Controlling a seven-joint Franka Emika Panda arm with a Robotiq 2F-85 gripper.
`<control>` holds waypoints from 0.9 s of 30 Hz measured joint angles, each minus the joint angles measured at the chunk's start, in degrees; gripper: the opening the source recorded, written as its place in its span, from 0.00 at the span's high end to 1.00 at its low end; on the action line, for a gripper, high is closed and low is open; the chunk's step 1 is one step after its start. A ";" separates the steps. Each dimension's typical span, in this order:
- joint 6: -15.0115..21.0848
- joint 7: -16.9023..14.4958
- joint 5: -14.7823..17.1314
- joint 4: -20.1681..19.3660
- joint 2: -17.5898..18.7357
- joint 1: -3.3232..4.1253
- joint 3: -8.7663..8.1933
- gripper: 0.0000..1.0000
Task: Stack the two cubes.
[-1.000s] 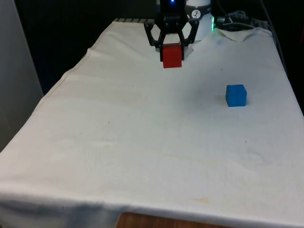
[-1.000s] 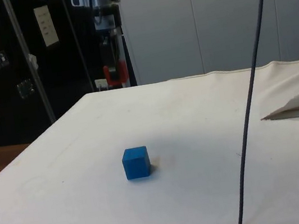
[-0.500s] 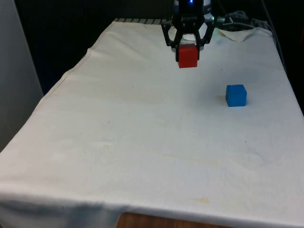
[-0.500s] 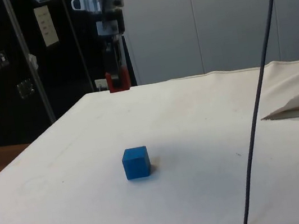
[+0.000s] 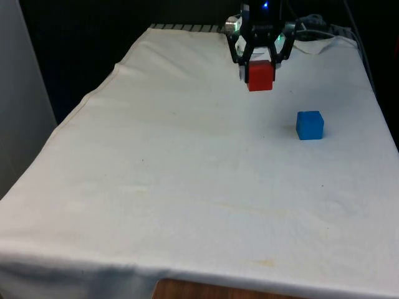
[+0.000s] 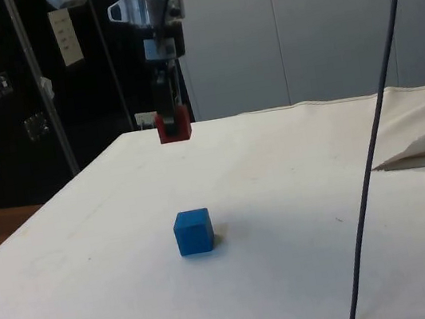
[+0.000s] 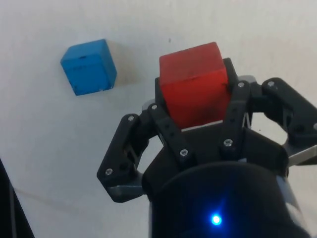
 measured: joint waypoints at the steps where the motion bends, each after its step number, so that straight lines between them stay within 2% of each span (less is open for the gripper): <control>1: 0.00 0.00 0.00 0.00 0.00 0.00 0.00 1.00; 17: 2.64 4.64 0.00 -2.52 0.06 0.00 2.86 1.00; 27: 3.27 7.85 -0.06 -2.58 1.66 0.00 5.73 1.00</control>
